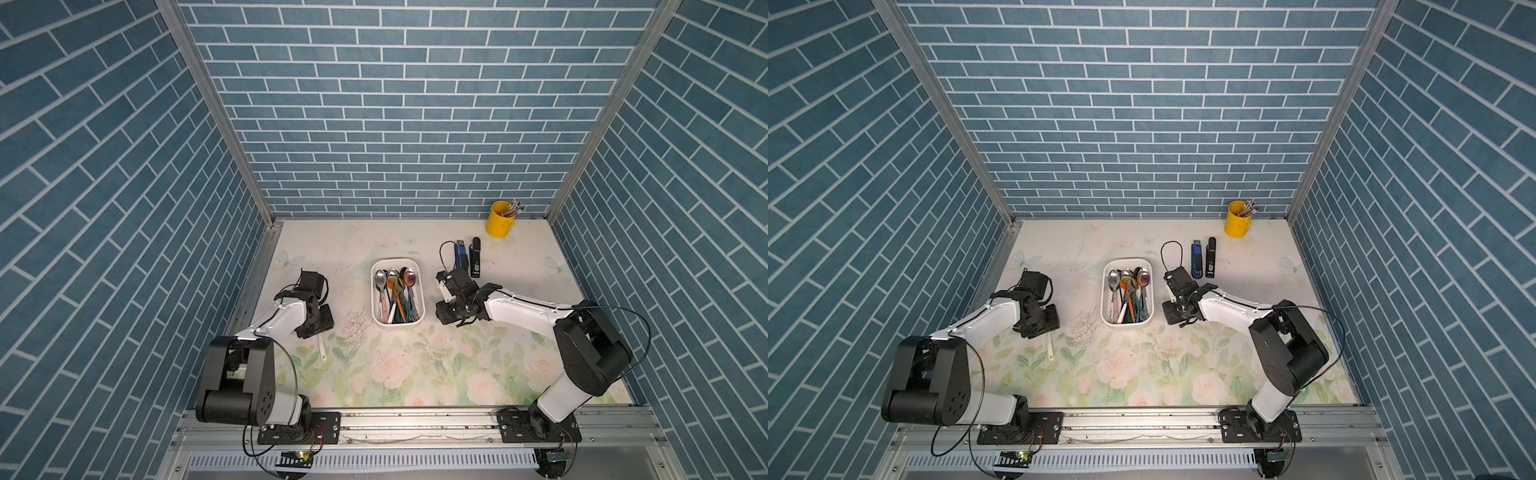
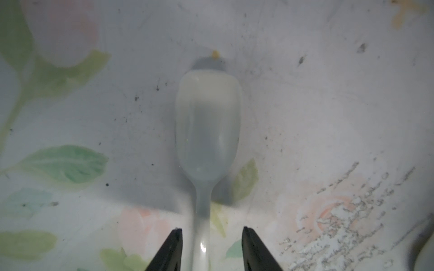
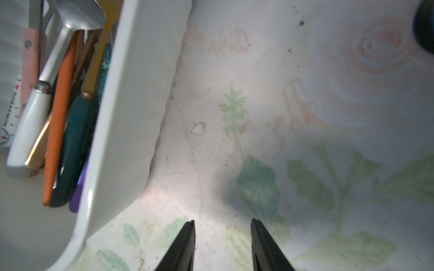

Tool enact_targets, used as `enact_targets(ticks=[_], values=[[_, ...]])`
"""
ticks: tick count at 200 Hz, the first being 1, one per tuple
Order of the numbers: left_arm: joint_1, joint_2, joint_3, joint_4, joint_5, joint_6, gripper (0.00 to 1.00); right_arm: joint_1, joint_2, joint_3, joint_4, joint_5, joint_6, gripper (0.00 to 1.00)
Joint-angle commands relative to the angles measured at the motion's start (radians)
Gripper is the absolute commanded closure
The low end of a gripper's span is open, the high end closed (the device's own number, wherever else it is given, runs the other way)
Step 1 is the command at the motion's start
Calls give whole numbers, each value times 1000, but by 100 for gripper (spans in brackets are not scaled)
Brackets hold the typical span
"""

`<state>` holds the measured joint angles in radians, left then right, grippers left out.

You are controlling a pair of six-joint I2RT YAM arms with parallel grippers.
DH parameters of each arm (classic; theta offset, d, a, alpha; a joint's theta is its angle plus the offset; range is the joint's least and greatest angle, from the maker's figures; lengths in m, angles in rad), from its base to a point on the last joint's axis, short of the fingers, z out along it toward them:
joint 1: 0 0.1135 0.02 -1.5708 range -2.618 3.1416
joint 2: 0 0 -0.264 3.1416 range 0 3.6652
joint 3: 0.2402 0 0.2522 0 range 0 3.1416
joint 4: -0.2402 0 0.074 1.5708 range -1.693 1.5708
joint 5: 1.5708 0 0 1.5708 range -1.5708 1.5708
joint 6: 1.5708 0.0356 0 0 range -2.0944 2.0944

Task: Put the spoon into the storage box
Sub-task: Pick up the spoon from the center of the board.

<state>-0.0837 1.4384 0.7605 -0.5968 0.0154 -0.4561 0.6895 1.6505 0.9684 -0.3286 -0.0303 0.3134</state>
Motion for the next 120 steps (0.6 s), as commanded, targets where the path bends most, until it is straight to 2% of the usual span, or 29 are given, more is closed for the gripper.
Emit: enact_targets(ticks=[1,33,120], values=[[7,33,5,-14,-6,16,55,-5,-30,-6,-1,4,-17,57],[7,62,3,-12,14,25,56,-10,-31,-9,-1,4,-17,57],[7,85,-3,6,41,32,81,-19,-24,2,0,-2,-23,57]])
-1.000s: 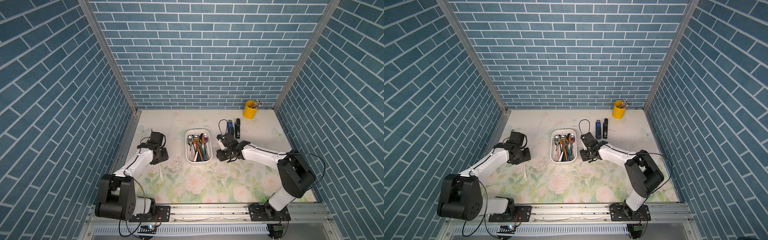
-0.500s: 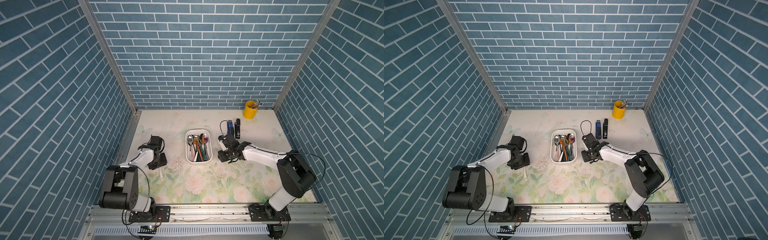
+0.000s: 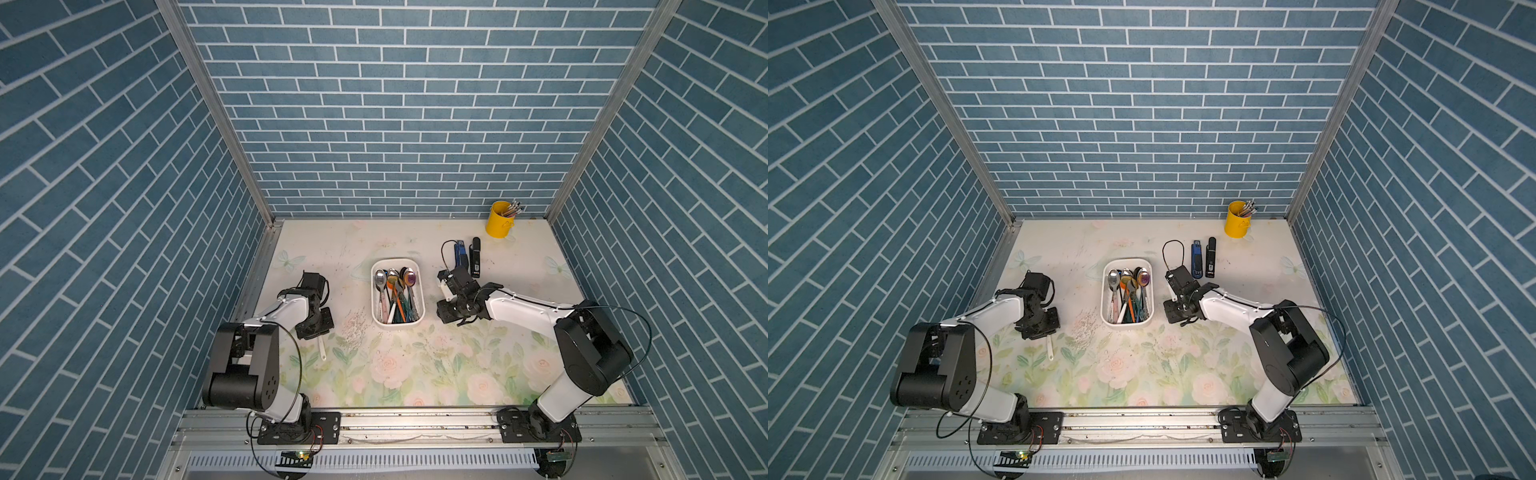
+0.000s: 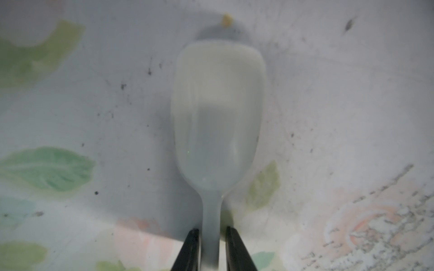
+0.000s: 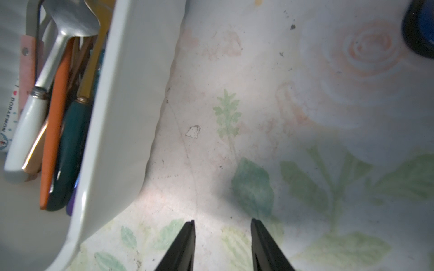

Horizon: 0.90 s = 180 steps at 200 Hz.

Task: Put the spoon into the storage box
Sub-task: Pick up the spoon from the center of the board.

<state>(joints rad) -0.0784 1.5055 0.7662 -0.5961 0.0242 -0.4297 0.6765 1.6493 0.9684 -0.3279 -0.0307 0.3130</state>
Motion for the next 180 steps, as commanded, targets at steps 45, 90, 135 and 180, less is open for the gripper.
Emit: enact_targets(ticks=[45,90,135,180], values=[[1,-61,34,-2,45,10,89,-15,-21,20,-16,3,-31,57],[-14,-77,147,-49,71,39,92,-33,-30,56,-27,1,-34,57],[-90,-70,297,-87,73,42,93,-57,-66,67,-50,36,-34,57],[-212,-20,447,-113,30,20,93,-96,-108,79,-76,56,-38,57]])
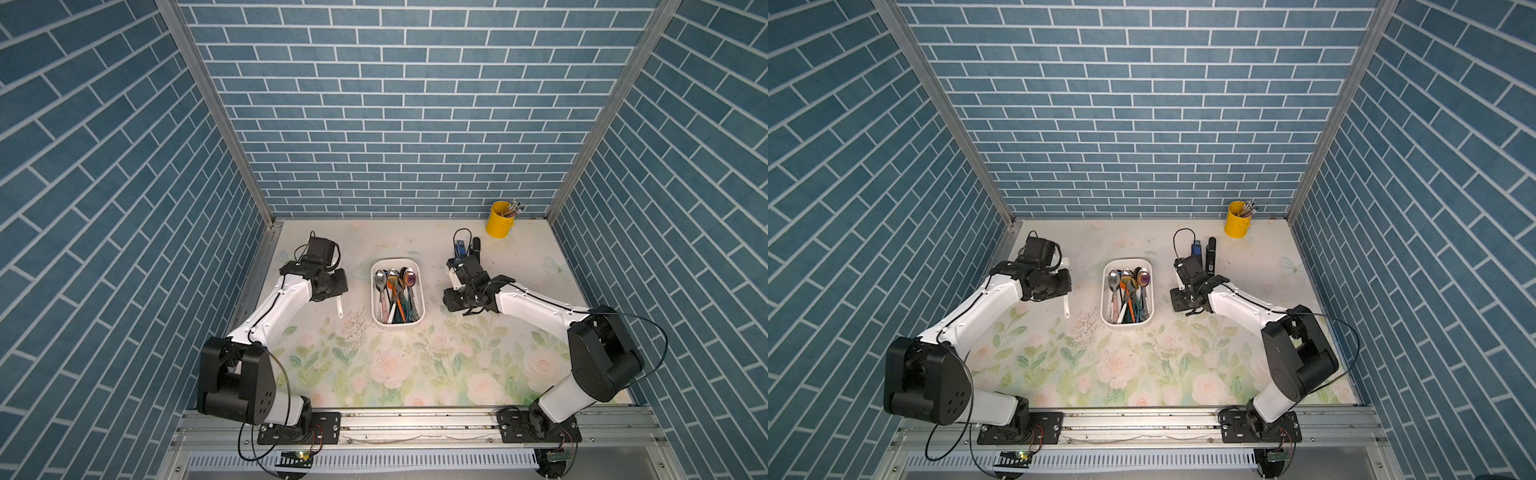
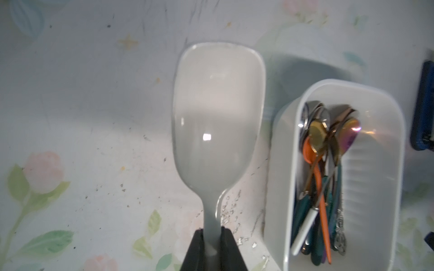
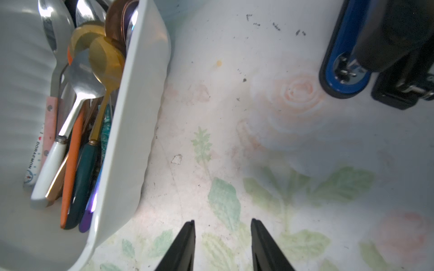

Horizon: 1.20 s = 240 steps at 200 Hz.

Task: Put the spoon into the storage box
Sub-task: Pick up the spoon from the center of the board, then place the spoon in the storage box.

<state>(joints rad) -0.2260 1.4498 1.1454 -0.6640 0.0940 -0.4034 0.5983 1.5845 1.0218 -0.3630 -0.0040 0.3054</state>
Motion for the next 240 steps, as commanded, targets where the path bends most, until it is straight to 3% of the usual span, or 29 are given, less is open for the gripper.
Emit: enact_targets(ticks=[1,81,240], values=[[-69,37,72,-46,-46,-7,93,-19,-43,26,-42,31,-30,57],[-289,240,207,46,-55,-102,93,-59,-144,-9,-76,160,-34,56],[-300,457,130,171,24,-159,91,-87,-225,-128,-45,210,-12,56]])
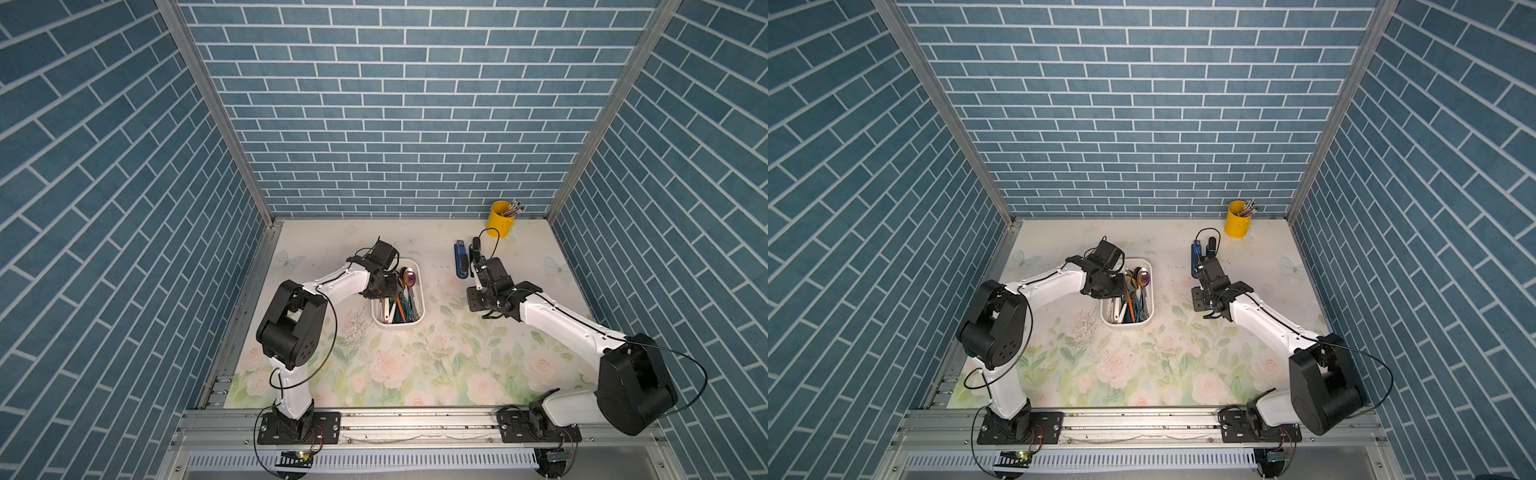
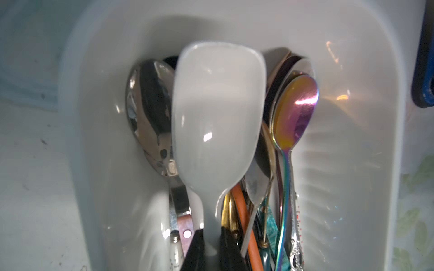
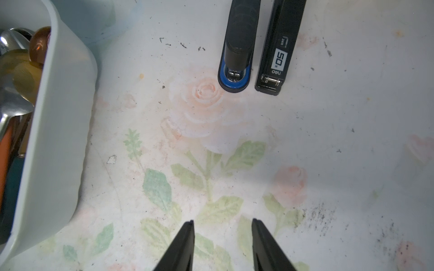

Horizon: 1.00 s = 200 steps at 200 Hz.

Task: Put the spoon into the storage box
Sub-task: Place the spoon in the storage box, then reset both arms

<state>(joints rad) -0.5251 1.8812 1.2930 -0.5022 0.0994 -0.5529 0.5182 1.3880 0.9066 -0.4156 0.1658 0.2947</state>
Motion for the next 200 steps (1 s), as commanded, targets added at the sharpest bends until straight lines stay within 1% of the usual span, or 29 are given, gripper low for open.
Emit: enact_targets(ticks=[1,13,47,61,86,127,142,156,174,185,200], values=[[-1,26,-17,10,19,-10,90,-7,-29,-13,8,40,-2,56],[-1,40,-17,16,29,-10,90,-10,-29,-12,10,41,-2,56],[-1,37,-14,23,39,-11,84,-12,-30,-14,13,44,3,56],[-1,19,-14,22,32,-8,77,-12,-32,-15,18,49,4,56],[-2,-33,-30,38,28,-7,70,-14,-35,-6,20,65,5,56],[-3,-183,-76,59,25,11,60,-14,-75,1,43,115,-5,56],[-3,-266,-113,86,2,23,57,-15,-77,13,50,141,-3,56],[-3,-344,-153,109,-30,43,55,-17,-68,30,61,140,-5,56],[0,-434,-199,124,-86,81,52,-18,-63,47,80,144,-5,56],[2,-476,-222,140,-89,105,51,-17,-66,50,96,145,-4,56],[3,-497,-239,138,-78,129,51,-18,-64,57,104,141,-4,56]])
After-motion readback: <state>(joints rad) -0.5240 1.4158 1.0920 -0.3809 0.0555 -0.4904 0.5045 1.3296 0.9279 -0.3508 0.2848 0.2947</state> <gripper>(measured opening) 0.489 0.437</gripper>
